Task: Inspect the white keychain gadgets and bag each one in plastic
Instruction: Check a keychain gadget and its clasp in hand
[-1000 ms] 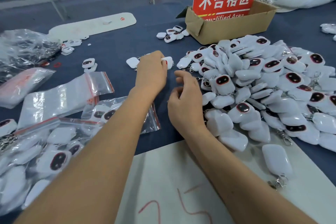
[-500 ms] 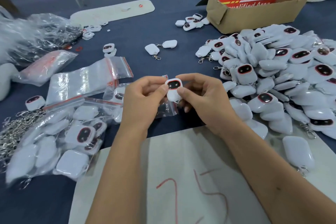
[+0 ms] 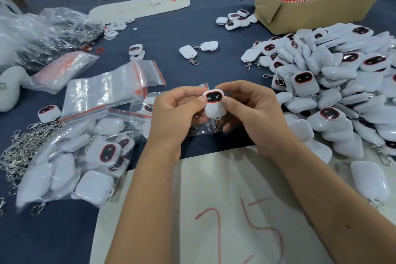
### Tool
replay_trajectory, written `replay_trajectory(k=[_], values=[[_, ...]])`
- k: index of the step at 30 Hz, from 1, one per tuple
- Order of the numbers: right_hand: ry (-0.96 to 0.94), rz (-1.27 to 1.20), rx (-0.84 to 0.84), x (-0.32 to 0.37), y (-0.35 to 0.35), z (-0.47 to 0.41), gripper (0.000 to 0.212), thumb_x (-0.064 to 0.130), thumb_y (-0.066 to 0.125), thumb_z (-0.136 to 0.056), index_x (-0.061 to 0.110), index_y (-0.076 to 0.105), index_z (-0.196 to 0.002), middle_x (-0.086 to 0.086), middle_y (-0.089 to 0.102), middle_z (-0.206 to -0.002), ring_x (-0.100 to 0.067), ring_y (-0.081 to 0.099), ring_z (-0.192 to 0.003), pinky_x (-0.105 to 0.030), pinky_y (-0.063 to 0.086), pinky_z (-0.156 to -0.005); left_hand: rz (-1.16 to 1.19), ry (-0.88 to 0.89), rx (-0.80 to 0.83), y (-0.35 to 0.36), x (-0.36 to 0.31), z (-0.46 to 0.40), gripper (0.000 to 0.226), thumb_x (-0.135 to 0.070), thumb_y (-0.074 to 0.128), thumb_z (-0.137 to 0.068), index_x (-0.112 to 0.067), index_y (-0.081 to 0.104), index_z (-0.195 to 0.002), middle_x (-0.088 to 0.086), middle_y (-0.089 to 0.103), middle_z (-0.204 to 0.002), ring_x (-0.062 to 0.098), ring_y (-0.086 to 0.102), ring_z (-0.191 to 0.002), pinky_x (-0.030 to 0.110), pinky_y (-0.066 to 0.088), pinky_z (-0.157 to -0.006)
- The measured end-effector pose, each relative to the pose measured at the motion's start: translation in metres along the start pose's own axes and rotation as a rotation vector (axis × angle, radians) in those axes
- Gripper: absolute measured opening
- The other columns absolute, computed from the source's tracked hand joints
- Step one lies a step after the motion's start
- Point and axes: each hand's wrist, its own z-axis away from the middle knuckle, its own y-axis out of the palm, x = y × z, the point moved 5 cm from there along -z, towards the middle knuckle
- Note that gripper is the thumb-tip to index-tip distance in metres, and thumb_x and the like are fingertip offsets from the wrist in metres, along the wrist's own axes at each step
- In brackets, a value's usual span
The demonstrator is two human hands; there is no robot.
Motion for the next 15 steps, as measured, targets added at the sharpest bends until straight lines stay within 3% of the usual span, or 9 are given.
replay_trajectory(k=[7, 15], values=[[-0.043, 0.023, 0.012, 0.0026, 0.0019, 0.002, 0.016, -0.001, 0.061, -0.101, 0.007, 0.07, -0.112, -0.017, 0.074, -0.086, -0.026, 0.064, -0.059, -0.035, 0.056, -0.051, 0.048, -0.008, 0.017, -0.0002, -0.0008, 0.0003, 0.018, -0.003, 0.065, -0.094, -0.009, 0.077, -0.107, 0.008, 0.079, -0.1, 0.016, 0.073, -0.086, 0.025, 0.06, -0.073], [-0.035, 0.055, -0.039, 0.0015, 0.0017, 0.001, 0.008, 0.004, 0.064, -0.101, 0.005, 0.071, -0.106, -0.012, 0.073, -0.077, -0.021, 0.063, -0.055, -0.031, 0.055, -0.05, 0.018, 0.019, -0.02, 0.003, 0.0008, 0.0009, 0.013, -0.001, 0.068, -0.093, -0.007, 0.078, -0.099, 0.012, 0.079, -0.091, 0.022, 0.074, -0.082, 0.031, 0.062, -0.075]])
